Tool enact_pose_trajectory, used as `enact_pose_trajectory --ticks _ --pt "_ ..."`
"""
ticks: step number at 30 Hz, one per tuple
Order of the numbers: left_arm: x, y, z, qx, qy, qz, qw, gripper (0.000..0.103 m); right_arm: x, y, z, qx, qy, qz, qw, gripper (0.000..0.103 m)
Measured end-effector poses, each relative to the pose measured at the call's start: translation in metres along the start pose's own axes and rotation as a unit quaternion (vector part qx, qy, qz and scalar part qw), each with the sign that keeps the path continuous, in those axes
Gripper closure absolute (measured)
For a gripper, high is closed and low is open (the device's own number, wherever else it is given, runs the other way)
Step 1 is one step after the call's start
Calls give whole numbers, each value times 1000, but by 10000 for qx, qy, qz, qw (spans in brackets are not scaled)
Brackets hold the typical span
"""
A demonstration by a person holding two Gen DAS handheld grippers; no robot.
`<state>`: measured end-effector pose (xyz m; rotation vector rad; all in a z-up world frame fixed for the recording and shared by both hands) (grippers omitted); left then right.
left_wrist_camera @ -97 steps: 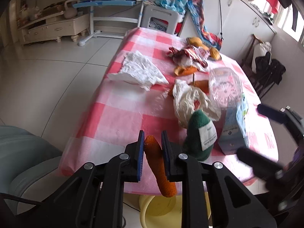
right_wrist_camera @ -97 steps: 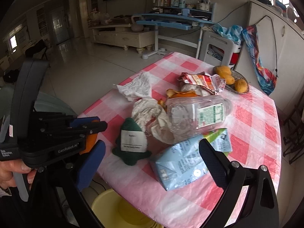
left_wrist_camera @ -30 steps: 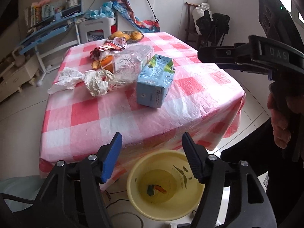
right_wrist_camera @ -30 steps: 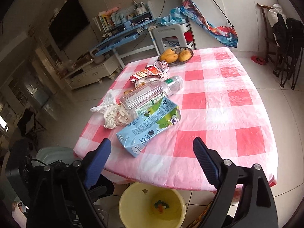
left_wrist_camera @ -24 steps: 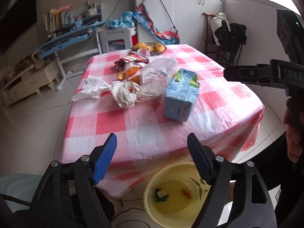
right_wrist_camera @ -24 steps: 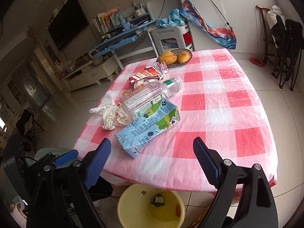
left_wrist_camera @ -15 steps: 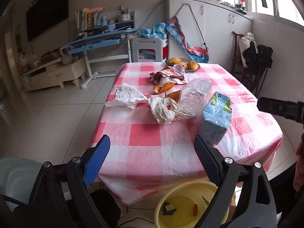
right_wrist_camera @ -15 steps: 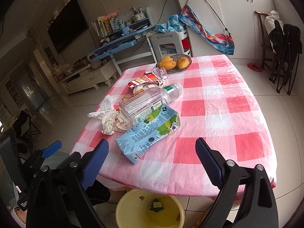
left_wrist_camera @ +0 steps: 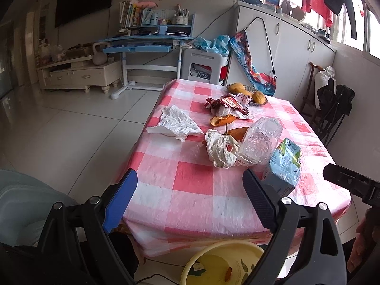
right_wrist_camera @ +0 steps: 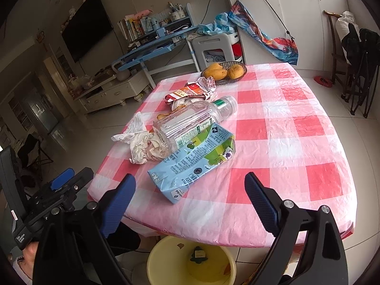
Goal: Collect trash
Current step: 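Move both tools back to the table toward the milk carton and white bag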
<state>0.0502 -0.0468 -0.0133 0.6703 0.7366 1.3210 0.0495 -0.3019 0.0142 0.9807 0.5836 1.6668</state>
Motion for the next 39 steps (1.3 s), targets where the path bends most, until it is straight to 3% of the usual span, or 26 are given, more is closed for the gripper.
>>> enact_pose_trajectory --ticks 19,30,39 --pt "-2 -1 4 -48 137 -72 9999 16 7 -25 1 203 -32 75 9998 14" --pt "1 -2 4 -15 228 -124 9997 16 0 -61 15 434 -600 266 9969 14" --pt "-4 -4 3 23 131 -60 9999 16 15 -88 22 723 -331 -274 9965 12"
Point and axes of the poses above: each gripper's, at about its wrist camera, not at the fingertips, and y roughly against the way its jaws point, x to its left, z to its top, the point moved 2 cm from there along -y, roughly the way its jaws point, and after that the axes turned 14 degrees about x, right-handed, at the moved point
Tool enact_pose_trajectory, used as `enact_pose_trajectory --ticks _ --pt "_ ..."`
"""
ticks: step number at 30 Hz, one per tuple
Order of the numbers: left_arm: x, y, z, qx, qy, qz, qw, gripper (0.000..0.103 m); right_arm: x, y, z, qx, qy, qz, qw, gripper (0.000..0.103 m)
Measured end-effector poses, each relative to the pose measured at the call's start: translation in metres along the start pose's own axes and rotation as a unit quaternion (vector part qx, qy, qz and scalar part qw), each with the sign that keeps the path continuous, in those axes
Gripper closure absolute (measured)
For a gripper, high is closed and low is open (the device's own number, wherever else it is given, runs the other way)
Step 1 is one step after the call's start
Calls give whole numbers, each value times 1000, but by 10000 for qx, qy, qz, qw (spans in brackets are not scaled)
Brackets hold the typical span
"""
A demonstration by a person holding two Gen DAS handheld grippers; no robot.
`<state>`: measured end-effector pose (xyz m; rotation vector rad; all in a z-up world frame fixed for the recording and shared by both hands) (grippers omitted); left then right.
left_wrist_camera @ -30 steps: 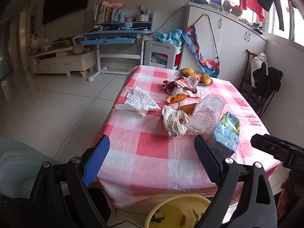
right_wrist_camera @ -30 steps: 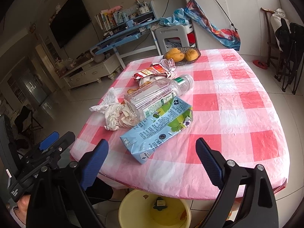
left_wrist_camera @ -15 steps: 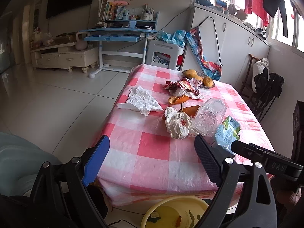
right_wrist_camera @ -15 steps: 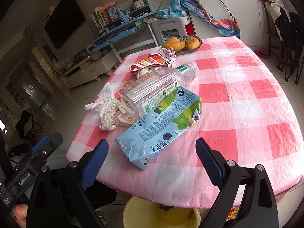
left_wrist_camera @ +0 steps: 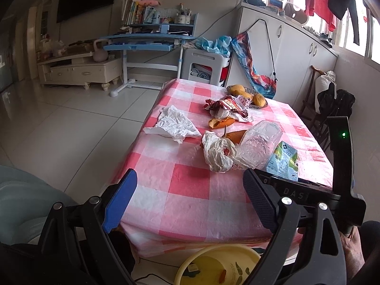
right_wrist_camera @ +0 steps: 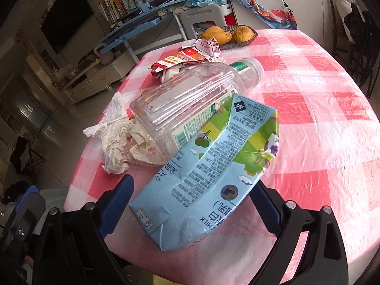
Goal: Collect trash
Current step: 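Move both tools back to the table toward the milk carton and white bag, then grasp the blue milk carton with the right tool while the left tool grasps the white plastic bag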
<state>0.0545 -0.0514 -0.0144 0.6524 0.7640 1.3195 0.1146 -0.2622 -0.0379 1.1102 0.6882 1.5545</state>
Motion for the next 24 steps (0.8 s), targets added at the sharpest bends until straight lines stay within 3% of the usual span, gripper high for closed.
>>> enact_pose_trajectory --ticks 3,8,15,24 --pt "3 -3 2 50 22 -26 10000 16 -6 2 -2 30 85 -367 9993 12" --pt "3 -12 16 153 42 -67 9999 16 -37 22 -9 -118 -123 -615 9980 14" --pt "-16 -44 41 426 -144 -68 9990 16 -61 41 -13 -433 -226 -654 9967 14" --pt "-34 -92 53 808 -324 47 9962 16 -57 31 -1 -422 -182 -630 9970 14"
Point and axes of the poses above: each gripper's, at about its wrist camera, not at the fingertips, and y roughly against the way its jaws point, x to its left, z to its top, the point moved 2 cm from there along -y, roughly the way its jaws point, and after that the axes turned 14 degrees about x, right-handed, at the moved point
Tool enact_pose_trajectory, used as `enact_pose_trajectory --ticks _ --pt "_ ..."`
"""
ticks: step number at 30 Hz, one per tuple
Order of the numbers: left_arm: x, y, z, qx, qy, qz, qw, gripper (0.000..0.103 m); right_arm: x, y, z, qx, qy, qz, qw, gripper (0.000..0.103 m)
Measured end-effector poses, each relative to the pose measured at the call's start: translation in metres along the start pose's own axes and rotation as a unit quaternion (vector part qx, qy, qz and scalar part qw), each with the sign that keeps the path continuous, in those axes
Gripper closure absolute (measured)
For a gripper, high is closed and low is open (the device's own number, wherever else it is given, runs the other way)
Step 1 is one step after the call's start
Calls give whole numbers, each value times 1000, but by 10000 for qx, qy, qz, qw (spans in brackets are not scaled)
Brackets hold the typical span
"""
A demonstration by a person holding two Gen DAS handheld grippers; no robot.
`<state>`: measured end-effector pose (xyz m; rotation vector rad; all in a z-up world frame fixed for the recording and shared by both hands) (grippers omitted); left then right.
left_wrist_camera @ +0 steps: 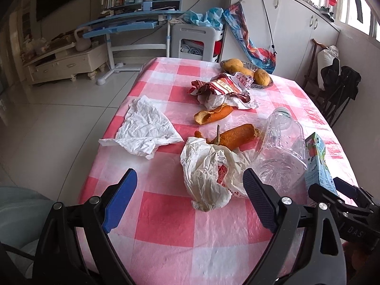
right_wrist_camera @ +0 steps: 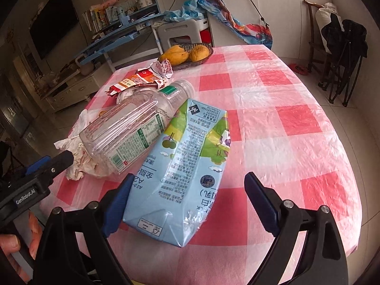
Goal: Collect trash
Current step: 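Grasp the blue milk carton with the right tool while the left tool grasps the white plastic bag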
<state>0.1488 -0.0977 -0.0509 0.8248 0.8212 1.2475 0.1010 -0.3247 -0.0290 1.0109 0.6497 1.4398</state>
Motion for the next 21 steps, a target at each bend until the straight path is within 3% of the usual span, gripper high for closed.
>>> enact_pose_trajectory --ticks 2,4,7,9,10,21 --pt "1 -7 3 83 58 -87 9999 18 2 -2 1 -6 78 -64 9999 14" --pt "0 -14 6 211 -17 -176 9996 29 2 -4 3 -2 114 -79 9999 15" --pt "-4 -23 8 411 -218 -292 9985 45 0 -9 7 86 90 12 9999 28" --pt "-7 -26 8 470 -314 -392 9976 65 -1 -13 7 183 56 135 9997 42" --pt "-9 -26 7 485 -354 -417 9973 68 -2 -12 8 161 52 136 9998 47" --pt "-4 20 -3 -209 -248 -792 9963 74 -13 3 7 -44 -350 940 9950 47"
Point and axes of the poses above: each gripper's, at about its wrist camera, not at the fingertips, and y roughly against the way its jaws point, x to its left, z to its top, the point moved 2 cm from there along -y, roughly the way its jaws point, and after that the axes turned 14 degrees about x, right-handed, at the moved point
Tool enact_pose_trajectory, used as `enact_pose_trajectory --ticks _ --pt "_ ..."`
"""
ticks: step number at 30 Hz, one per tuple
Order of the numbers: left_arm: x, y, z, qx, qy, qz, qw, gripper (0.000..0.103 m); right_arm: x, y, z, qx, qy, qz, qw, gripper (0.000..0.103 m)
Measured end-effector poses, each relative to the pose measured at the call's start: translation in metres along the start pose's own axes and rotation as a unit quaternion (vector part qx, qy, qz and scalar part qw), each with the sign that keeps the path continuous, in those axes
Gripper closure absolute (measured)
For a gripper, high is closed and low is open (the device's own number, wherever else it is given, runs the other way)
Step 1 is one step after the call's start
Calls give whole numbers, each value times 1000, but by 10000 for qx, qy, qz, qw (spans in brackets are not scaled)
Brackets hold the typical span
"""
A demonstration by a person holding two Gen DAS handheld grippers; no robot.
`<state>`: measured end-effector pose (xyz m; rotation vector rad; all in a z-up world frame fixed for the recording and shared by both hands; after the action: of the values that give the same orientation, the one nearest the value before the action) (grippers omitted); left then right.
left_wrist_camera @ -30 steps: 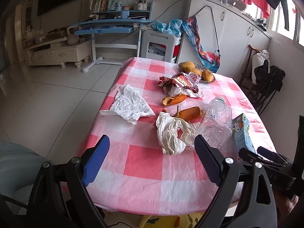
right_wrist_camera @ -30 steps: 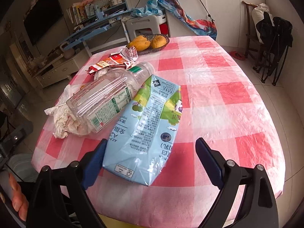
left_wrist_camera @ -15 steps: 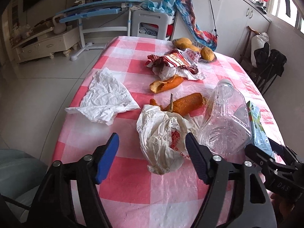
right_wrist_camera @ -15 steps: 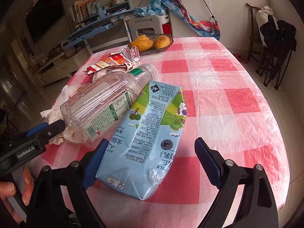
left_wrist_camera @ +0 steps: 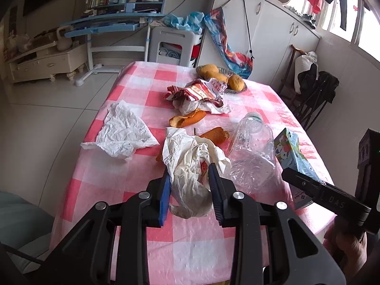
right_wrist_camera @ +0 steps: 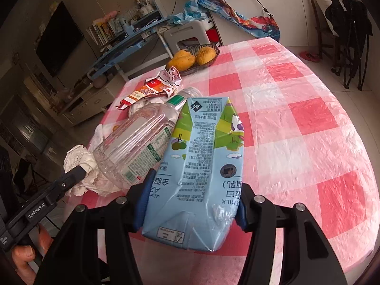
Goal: Collect trash
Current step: 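Grasp the blue milk carton with the right tool while the left tool grasps the white plastic bag, then carry carton and bag over the yellow basin and open both tools to drop them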
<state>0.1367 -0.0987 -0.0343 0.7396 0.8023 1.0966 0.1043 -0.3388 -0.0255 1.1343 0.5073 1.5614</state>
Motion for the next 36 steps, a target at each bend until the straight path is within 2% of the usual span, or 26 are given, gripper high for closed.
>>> enact_pose_trajectory --ticks 3,11,20,29,36 --pt "-5 10 -3 -201 -102 102 9997 74 2 4 -2 -53 -15 146 9999 47" --pt "-5 21 -10 -326 -90 210 9992 74 0 10 -8 -63 -143 415 9990 47" --pt "-8 36 -22 -594 -149 292 9977 74 0 14 -14 -54 -85 450 9989 47" --pt "6 54 -20 -961 129 84 9953 74 1 16 -14 -77 -44 501 9987 47" --pt "7 54 -18 -967 155 54 9952 74 6 17 -14 -66 27 540 9985 47"
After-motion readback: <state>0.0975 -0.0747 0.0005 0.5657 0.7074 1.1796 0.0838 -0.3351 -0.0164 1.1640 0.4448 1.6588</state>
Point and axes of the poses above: each gripper's, at about its wrist camera, not at the fingertips, and y roughly against the way its jaws point, x to its left, z to its top, the point moved 2 cm from there along -y, roughly the way its jaws point, and after that the axes turned 14 degrees about x, right-handed, at the moved point
